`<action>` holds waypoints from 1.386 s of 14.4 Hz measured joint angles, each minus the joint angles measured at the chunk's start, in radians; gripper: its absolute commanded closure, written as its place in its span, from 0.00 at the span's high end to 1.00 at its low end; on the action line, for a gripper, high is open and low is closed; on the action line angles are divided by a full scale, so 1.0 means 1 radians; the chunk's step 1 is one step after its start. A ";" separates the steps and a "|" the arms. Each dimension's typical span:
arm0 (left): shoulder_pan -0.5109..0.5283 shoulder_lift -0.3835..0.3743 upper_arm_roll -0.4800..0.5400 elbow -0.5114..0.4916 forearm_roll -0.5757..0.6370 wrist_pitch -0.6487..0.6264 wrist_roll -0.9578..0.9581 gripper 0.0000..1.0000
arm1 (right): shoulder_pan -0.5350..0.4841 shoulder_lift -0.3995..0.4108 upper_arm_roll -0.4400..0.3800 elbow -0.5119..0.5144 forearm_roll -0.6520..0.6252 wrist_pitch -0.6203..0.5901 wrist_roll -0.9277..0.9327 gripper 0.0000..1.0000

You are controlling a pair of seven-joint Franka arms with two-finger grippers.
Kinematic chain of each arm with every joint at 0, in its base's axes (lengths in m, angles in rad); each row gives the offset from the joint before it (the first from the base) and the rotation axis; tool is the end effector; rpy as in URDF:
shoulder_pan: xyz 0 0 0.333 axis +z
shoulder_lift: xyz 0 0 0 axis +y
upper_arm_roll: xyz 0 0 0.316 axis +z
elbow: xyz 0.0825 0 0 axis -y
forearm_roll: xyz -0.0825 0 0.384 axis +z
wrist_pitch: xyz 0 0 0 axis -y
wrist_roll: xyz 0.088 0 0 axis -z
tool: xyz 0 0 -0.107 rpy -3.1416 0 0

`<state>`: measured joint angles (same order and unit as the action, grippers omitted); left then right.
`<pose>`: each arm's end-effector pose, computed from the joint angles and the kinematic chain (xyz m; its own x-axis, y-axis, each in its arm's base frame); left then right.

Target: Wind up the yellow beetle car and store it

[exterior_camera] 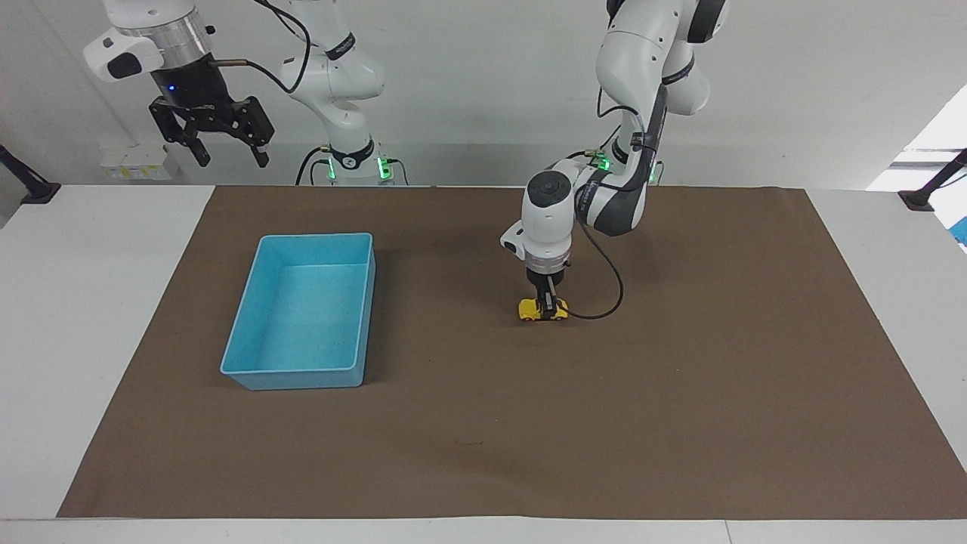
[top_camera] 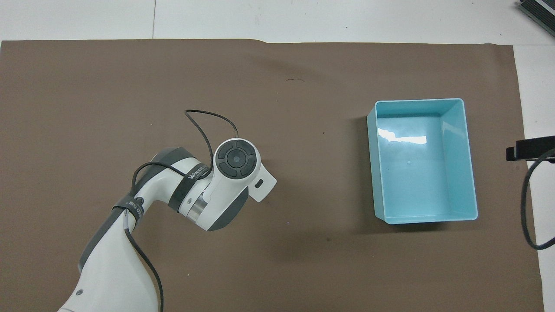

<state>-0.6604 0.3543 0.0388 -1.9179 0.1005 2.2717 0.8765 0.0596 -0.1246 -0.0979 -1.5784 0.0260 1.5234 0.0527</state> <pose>0.5061 -0.3609 0.3092 0.0074 -0.9974 -0.0715 -0.9985 -0.0034 -0.0548 0.5094 -0.0205 0.6827 0.9937 -0.0896 0.0669 -0.0870 -0.9953 -0.0415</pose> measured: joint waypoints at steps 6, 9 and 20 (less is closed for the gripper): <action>0.013 -0.003 0.005 -0.004 0.000 -0.006 0.001 0.00 | 0.000 0.000 0.000 0.000 0.000 0.000 0.000 1.00; 0.022 -0.009 0.005 -0.012 0.000 -0.007 0.007 0.00 | 0.000 0.000 0.000 0.000 0.000 0.000 0.000 1.00; 0.060 -0.029 0.007 -0.040 0.000 -0.011 0.075 0.00 | 0.000 0.000 0.000 0.000 0.000 0.000 0.000 1.00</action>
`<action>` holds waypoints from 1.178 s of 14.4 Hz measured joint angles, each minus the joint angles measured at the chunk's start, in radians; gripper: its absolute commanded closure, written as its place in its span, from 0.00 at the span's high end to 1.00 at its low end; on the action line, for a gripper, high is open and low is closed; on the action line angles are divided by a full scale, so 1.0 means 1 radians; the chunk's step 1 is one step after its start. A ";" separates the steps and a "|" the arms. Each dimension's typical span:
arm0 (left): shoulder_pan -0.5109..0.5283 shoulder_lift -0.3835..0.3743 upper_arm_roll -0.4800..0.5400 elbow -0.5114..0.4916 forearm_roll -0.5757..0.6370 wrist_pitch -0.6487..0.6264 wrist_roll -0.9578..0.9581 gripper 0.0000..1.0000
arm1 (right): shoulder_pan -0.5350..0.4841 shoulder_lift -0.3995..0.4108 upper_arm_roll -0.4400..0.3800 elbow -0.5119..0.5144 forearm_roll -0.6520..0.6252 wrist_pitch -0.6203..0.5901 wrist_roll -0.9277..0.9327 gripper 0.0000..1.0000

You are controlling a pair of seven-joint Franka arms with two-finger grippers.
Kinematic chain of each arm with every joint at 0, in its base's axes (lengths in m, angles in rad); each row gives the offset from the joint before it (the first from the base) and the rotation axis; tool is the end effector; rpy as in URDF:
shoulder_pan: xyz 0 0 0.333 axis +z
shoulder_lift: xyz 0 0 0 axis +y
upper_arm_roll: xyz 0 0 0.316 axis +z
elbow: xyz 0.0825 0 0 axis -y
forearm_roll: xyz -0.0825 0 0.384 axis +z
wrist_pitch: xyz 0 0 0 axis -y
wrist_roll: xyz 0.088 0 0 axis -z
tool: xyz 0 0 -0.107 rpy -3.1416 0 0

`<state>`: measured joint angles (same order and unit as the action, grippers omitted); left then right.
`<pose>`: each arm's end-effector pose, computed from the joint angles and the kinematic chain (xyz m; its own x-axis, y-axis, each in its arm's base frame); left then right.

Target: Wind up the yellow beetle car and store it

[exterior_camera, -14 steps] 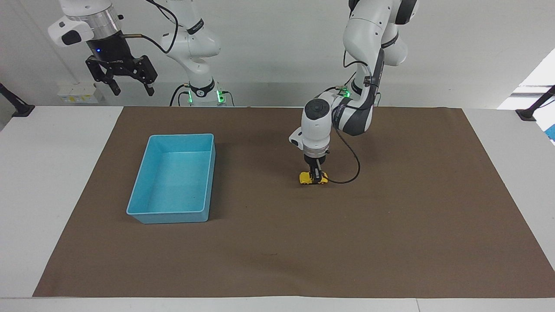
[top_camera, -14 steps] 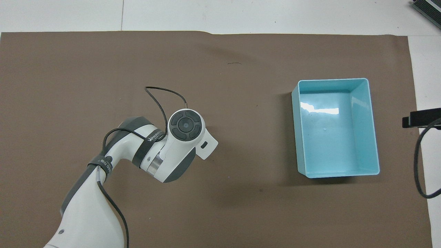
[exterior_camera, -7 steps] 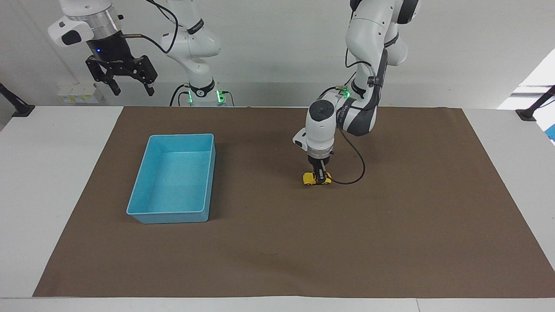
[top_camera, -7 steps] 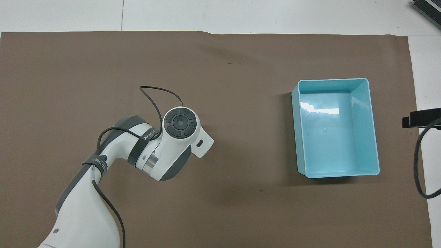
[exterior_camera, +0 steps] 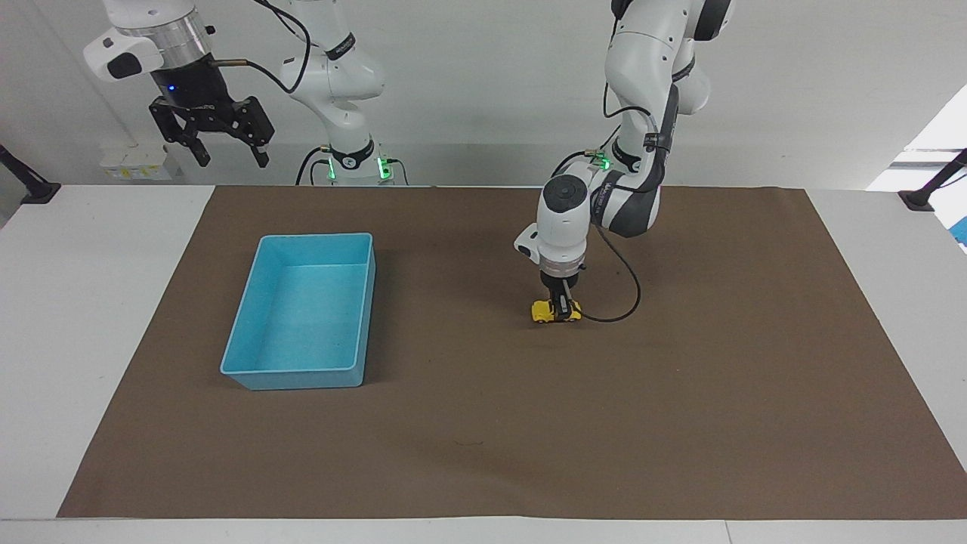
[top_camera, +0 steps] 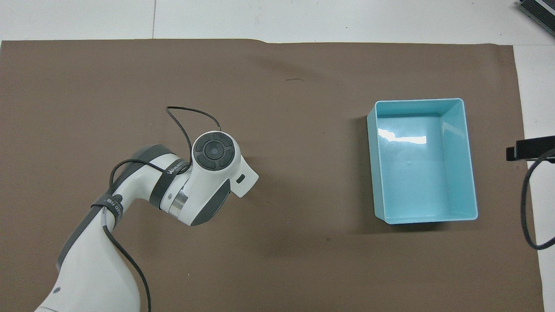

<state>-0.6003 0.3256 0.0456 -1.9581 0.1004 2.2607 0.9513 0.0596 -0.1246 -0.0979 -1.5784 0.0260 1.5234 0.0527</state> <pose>0.5188 -0.3196 0.3086 -0.0009 -0.9961 -0.0887 -0.9995 0.0036 -0.0313 0.5094 -0.0205 0.6827 0.9937 -0.0896 0.0669 -0.0870 -0.9953 -0.0415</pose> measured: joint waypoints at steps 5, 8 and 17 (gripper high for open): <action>0.044 -0.013 -0.002 -0.018 0.000 -0.003 0.055 0.00 | 0.000 0.000 0.000 0.000 0.000 0.000 0.000 1.00; 0.072 -0.020 -0.002 -0.027 0.000 -0.007 0.078 0.00 | 0.000 0.000 0.000 0.000 0.000 0.000 0.000 1.00; 0.153 -0.029 -0.001 -0.037 0.000 -0.018 0.163 0.00 | 0.000 0.000 0.000 0.000 0.000 0.000 0.000 1.00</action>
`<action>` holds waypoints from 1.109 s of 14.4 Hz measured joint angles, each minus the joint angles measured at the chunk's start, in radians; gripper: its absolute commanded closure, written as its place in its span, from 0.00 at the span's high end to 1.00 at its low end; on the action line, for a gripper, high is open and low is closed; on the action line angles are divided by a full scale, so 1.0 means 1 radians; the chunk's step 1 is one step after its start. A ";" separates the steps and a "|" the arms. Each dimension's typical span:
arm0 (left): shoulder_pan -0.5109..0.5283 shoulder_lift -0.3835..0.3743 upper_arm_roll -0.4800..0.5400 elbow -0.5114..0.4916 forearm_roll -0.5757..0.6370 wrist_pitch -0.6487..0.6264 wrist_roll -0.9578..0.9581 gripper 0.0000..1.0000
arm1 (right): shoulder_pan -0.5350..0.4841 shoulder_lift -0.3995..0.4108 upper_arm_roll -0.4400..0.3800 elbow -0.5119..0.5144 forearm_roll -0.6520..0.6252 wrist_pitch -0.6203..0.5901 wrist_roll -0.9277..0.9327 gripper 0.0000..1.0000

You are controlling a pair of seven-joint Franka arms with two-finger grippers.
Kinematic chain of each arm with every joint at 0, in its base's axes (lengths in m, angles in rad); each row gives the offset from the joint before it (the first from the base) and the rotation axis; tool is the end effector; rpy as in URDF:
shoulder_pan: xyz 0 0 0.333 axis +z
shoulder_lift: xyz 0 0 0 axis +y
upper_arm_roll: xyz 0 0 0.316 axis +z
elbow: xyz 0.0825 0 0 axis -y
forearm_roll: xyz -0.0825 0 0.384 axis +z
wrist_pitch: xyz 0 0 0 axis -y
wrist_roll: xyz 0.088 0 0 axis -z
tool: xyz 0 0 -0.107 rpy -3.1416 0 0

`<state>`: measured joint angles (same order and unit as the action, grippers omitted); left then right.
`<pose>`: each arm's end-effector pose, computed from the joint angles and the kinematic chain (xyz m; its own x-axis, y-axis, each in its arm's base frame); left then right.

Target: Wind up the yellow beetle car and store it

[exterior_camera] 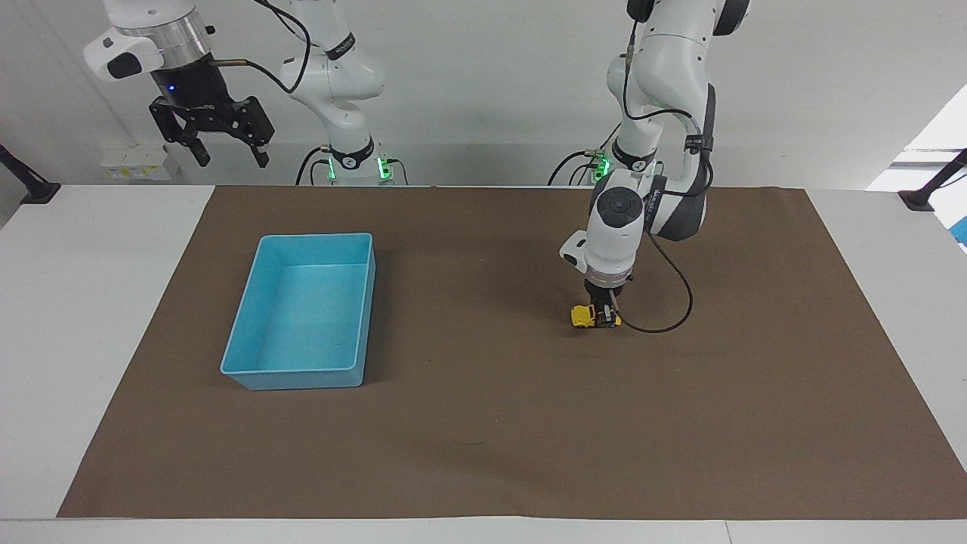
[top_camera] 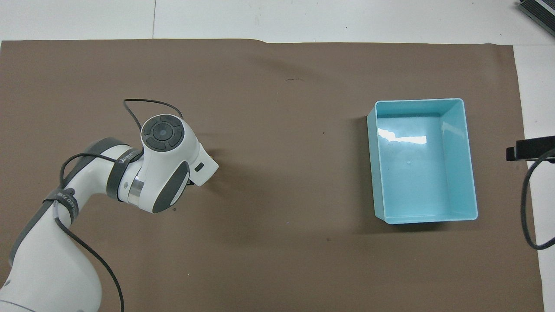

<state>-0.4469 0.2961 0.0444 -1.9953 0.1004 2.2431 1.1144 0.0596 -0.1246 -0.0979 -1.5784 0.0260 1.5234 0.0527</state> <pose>0.5500 -0.2319 0.3090 -0.0125 -0.9947 -0.1017 -0.9999 0.0118 0.0071 0.5094 -0.0205 0.6827 0.9937 -0.0896 0.0669 -0.0870 -0.9953 -0.0415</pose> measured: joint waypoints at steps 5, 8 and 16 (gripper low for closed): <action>0.056 -0.002 0.001 -0.002 0.000 0.000 0.064 0.00 | 0.000 0.000 0.000 0.000 0.000 0.000 0.000 1.00; 0.068 -0.002 0.000 -0.002 0.000 0.000 0.080 0.00 | 0.000 0.000 0.000 0.000 0.000 0.000 0.000 1.00; 0.076 -0.010 0.013 0.020 0.003 0.039 0.083 1.00 | 0.000 0.000 0.000 0.000 0.000 0.000 0.000 1.00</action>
<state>-0.3709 0.2856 0.0571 -1.9749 0.1030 2.2818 1.1973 0.0596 -0.1246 -0.0979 -1.5784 0.0260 1.5234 0.0527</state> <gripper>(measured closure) 0.075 0.000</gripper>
